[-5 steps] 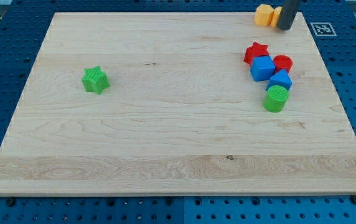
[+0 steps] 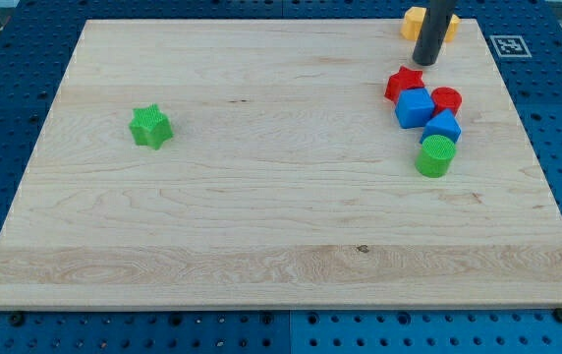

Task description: Push the group of blocks to the center right

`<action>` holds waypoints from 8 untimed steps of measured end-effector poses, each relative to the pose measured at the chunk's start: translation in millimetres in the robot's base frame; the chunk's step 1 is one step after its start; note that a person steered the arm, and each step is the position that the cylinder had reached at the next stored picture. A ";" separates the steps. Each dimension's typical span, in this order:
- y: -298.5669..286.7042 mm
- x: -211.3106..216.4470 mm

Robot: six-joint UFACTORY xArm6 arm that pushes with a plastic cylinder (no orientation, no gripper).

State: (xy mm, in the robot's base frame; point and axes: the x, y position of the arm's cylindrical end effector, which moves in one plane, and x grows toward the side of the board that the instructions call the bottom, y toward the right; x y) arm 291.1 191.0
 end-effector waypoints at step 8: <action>-73.9 26.5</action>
State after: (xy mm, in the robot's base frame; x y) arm 317.6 117.2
